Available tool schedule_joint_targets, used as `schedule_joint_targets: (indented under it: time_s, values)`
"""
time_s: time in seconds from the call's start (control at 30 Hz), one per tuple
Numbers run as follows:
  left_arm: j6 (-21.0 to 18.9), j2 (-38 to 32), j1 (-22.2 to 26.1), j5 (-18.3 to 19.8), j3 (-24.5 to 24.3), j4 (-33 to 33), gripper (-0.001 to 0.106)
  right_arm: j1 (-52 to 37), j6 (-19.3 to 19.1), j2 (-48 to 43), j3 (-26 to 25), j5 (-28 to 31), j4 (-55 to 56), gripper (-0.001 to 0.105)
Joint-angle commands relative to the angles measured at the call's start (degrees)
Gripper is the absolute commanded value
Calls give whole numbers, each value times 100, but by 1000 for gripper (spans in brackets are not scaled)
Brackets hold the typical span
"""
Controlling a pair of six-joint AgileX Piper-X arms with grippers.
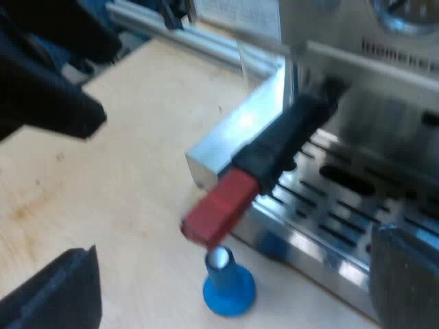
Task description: Put the handle in the coffee machine
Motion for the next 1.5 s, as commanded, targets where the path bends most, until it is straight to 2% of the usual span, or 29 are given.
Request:
schedule_joint_targets:
  time_s: [0.03, 0.17, 0.27, 0.33, 0.4, 0.57, 0.63, 0.77, 0.97, 1.13, 1.33, 1.5]
  values:
    - [-280, -134, 2, -56, -228, 30, 76, -158, 48, -49, -289, -38, 275, 79]
    - [-481, -262, 2, -56, -572, 30, 76, -605, 109, -62, -681, -57, 966, 79]
    - [-480, -388, 2, -318, -886, -42, 76, -1045, 77, -67, -1011, -280, 1388, 79]
    - [-480, -441, 2, -659, -1092, -159, 76, -1481, 6, -65, -1171, -573, 1627, 79]
    - [-480, -479, 2, -831, -1218, -242, 76, -1891, -38, -87, -1224, -870, 1750, 79]
    - [-480, -485, 2, -964, -1517, -198, 76, -3055, -94, -244, -1222, -1634, 2057, 79]
    - [-480, -525, 2, -1145, -1602, -198, 76, -3592, -281, -391, -1222, -1914, 2308, 79]
    - [-467, -689, 146, -1270, -1616, -173, 76, -4325, -502, -691, -1222, -1939, 2745, 79]
    - [-480, -982, 682, -1244, -1616, -113, 76, -5450, -869, -1248, -1195, -1923, 3229, 79]
    - [-480, -1344, 930, -1244, -1616, 188, 76, -6177, -1105, -1677, -1198, -1559, 3599, 79]
    - [-480, -1954, 999, -1244, -1616, 188, 76, -6470, -1420, -2170, -1198, -1542, 3798, 79]
    - [-480, -2443, 999, -1244, -1537, 266, 76, -6461, -1431, -2391, -1198, -1542, 3882, 79]
